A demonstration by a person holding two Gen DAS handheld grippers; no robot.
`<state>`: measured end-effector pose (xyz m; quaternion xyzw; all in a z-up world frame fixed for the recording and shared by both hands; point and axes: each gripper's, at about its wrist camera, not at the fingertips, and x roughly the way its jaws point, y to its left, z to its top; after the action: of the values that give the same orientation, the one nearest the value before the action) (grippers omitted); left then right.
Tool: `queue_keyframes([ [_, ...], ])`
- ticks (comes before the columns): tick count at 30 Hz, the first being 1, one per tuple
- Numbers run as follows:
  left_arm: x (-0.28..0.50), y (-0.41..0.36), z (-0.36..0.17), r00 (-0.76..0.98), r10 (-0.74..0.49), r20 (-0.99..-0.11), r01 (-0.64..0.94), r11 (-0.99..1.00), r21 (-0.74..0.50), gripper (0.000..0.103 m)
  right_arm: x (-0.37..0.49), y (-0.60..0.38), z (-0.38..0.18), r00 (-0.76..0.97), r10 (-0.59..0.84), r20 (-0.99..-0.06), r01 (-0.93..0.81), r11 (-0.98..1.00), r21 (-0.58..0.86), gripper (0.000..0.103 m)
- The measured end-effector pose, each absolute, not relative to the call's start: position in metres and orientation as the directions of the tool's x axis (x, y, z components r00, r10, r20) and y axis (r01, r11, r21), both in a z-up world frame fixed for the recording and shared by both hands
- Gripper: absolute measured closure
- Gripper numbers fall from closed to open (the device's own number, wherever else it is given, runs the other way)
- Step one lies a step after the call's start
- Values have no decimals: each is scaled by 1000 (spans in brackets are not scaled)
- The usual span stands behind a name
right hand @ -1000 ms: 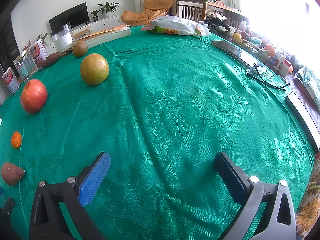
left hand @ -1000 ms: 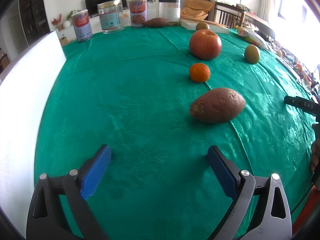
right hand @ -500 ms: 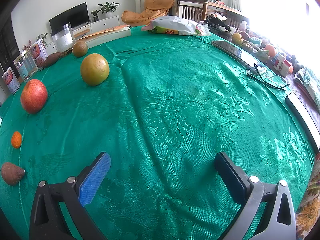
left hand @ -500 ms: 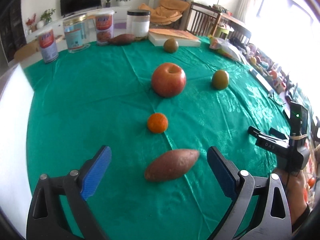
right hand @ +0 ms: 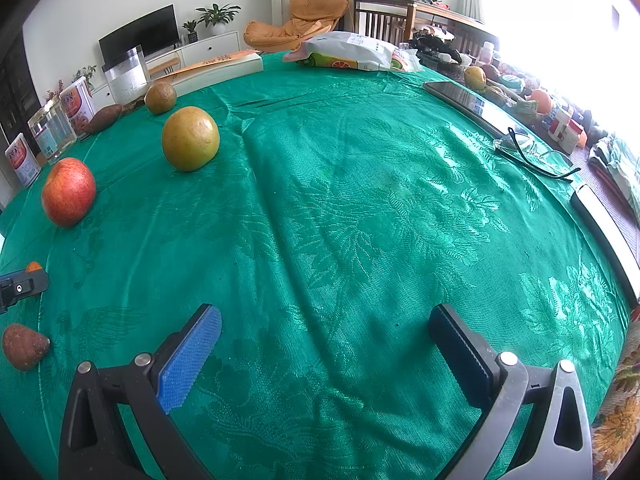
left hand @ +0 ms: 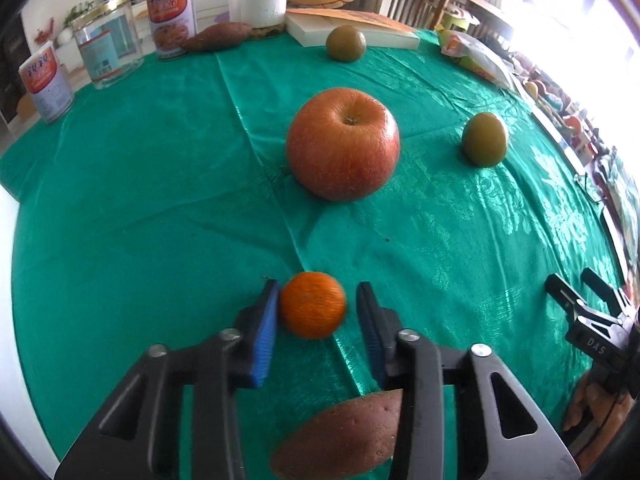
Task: Organize fruits
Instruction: 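Move the left tool over the tangerine while the right tool approaches a round brown fruit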
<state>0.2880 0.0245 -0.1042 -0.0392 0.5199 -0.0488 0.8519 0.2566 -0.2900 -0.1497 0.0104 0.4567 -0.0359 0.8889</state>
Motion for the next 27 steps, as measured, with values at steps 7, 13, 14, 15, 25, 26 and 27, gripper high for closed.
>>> queue_keyframes([
  [7, 253, 54, -78, 539, -81, -838, -20, 994, -109, 74, 256, -290, -150, 580, -54, -813, 73, 997, -14, 0],
  [13, 177, 83, -68, 560, -3, -829, -107, 991, -75, 74, 256, -290, -150, 580, -54, -813, 73, 997, -14, 0],
  [14, 167, 85, -72, 552, 0, -834, -118, 990, -78, 74, 256, -290, -150, 580, -54, -812, 73, 997, -15, 0],
  [15, 158, 87, -77, 544, 1, -839, -126, 989, -80, 74, 256, -290, -150, 580, -54, -812, 73, 997, -15, 0],
  [25, 129, 80, -110, 575, 75, -815, -185, 982, -40, 32, 255, -290, -149, 580, -54, -813, 73, 997, -14, 0],
  [26, 127, 81, -112, 581, 82, -810, -188, 981, -36, 31, 255, -290, -149, 580, -54, -813, 73, 997, -14, 0],
  [27, 125, 81, -113, 591, 95, -801, -189, 982, -22, 31, 255, -290, -149, 580, -54, -813, 73, 997, -14, 0],
])
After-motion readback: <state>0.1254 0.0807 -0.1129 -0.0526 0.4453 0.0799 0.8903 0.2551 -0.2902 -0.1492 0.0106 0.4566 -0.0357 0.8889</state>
